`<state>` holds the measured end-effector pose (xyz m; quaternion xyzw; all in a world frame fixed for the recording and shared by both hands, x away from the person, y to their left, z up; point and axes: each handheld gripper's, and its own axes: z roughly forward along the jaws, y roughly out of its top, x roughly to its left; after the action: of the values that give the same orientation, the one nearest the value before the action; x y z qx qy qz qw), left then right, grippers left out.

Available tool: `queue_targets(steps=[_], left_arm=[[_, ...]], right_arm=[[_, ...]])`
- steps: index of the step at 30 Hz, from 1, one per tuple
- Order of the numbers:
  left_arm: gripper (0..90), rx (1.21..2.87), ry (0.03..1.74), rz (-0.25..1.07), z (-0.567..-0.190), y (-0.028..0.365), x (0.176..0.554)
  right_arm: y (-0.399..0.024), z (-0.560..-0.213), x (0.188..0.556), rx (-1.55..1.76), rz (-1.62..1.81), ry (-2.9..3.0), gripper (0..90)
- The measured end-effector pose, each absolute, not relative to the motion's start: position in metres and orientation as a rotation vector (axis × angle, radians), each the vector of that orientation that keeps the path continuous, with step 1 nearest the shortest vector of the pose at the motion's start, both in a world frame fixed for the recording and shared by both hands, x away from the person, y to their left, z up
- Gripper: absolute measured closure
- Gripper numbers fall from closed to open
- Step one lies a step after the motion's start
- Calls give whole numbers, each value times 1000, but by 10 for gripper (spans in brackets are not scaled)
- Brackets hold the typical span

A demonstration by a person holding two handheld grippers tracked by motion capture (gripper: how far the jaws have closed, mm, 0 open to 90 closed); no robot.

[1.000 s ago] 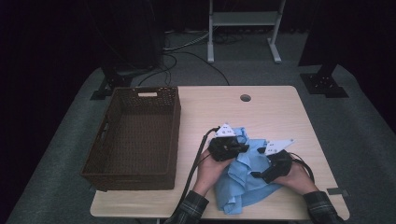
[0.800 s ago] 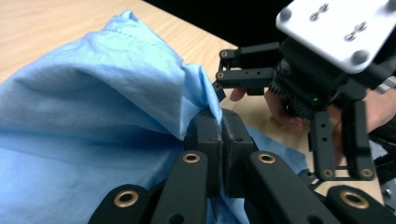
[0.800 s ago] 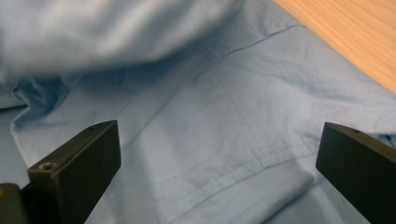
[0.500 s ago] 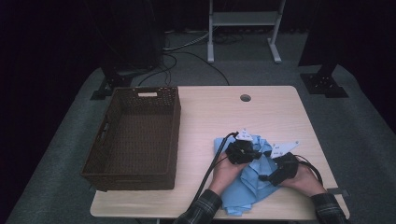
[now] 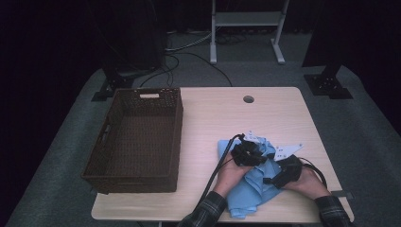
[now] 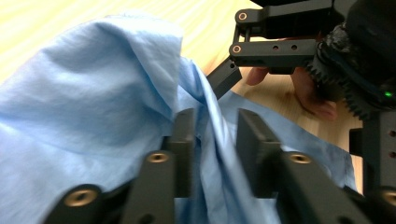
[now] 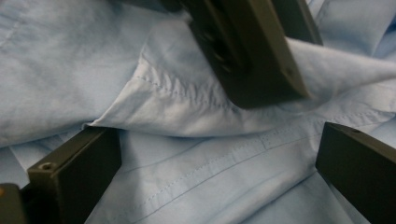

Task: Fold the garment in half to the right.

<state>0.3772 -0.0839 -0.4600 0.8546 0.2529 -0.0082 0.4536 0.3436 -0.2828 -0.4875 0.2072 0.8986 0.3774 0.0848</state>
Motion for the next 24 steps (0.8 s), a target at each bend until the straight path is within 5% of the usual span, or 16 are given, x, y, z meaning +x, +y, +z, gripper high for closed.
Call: queue_targets(steps=[5,17,24], left_arm=[[415,2091,626,-7,-447,-65,376],[87,2067,692,276,-422,-4,394],[18,2078,777,439,-426,18,410]], right_arm=[[-283,-487,344,619,1126,2681,0],[-283,-488,344,618,1125,2679,0],[-283,-488,343,624,1127,2677,0]])
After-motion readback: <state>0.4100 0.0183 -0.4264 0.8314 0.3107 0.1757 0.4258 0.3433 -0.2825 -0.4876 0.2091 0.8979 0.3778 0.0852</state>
